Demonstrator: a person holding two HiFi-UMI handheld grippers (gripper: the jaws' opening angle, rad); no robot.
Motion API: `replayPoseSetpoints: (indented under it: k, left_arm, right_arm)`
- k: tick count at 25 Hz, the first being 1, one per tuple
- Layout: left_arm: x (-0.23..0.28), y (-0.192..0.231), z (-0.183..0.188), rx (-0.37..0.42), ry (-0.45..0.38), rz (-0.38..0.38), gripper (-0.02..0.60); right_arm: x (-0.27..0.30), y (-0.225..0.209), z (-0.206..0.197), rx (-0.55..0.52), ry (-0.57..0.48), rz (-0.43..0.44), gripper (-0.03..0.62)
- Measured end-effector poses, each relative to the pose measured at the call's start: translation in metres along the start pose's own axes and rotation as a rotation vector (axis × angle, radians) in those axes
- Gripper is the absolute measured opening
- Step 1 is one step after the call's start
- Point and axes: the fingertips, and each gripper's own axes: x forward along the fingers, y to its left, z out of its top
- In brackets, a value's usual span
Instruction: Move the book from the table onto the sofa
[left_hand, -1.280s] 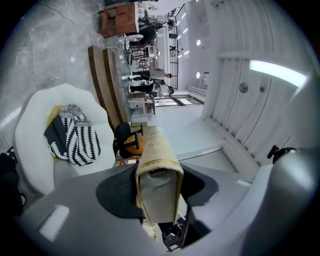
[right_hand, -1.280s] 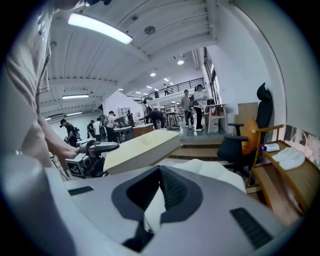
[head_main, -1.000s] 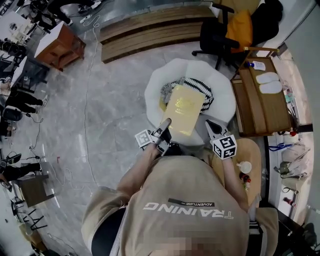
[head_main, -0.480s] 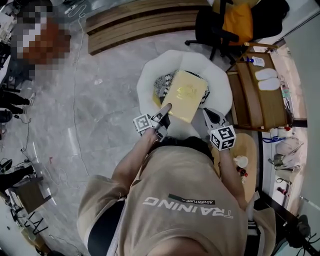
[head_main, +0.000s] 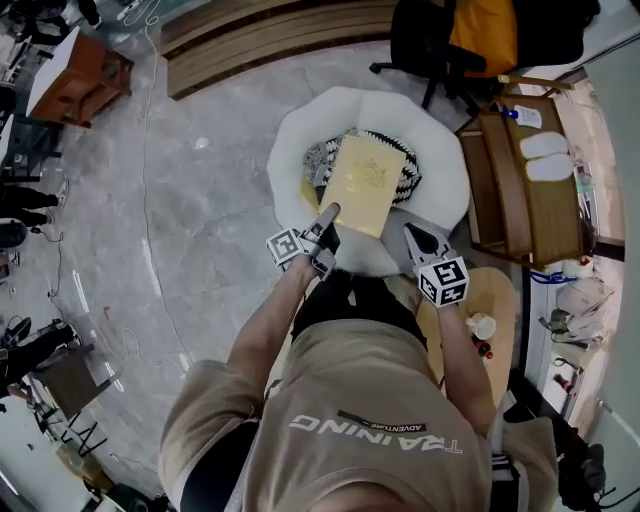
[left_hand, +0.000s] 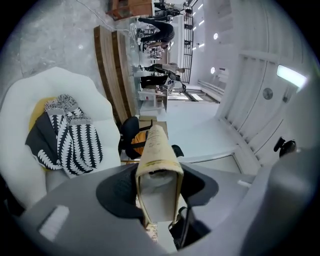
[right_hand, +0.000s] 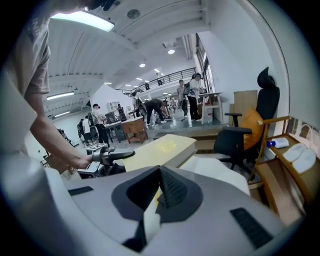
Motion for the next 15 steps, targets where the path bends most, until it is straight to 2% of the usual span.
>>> replayPoseSetpoints:
  k: [7, 12, 15]
  left_arm:
    - [0.006, 0.092, 0.001, -0.018, -0.076, 0.023, 0.213]
    - [0.012, 0.19, 0.008, -0.042, -0.141, 0.071, 0.213]
    - [0.009, 0.249, 0.018, -0.045, -0.161, 0.1, 0.213]
  right_arm:
    - [0.058, -0.028, -0.077, 0.092, 0.045, -0.001, 0.005]
    - [0.118, -0.04, -0.128, 0.064, 0.053, 0.018, 0.005]
    - [0.155, -0.034, -0.16, 0.05, 0.081, 0.063, 0.005]
